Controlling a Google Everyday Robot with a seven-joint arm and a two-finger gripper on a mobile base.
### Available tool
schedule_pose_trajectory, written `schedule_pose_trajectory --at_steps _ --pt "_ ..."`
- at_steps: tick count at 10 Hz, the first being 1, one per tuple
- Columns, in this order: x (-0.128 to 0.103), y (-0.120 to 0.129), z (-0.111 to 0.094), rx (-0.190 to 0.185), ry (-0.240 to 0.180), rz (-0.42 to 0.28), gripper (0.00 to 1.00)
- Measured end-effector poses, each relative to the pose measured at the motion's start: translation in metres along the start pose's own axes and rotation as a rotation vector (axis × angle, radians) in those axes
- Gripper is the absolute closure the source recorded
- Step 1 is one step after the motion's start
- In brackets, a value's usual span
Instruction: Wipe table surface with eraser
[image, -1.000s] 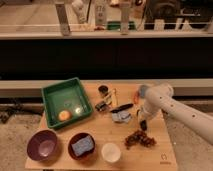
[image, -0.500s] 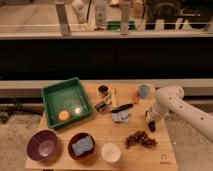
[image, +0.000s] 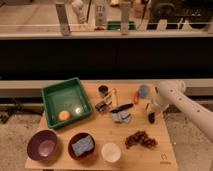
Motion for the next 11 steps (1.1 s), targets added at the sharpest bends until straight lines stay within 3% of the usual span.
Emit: schedule_pose_trajectory --at_steps 3,6,8,11 --pt "0.007 -0.043 0.004 0.027 0.015 -0.053 0.98" --pt "0.000 -0.067 0.009 0.030 0.010 -0.116 0.98" --pt "-0.021 -0.070 0.009 0.032 -0.005 -0.152 0.98" --pt "-0.055 -0.051 -0.001 0.022 -0.019 -0.174 0.98"
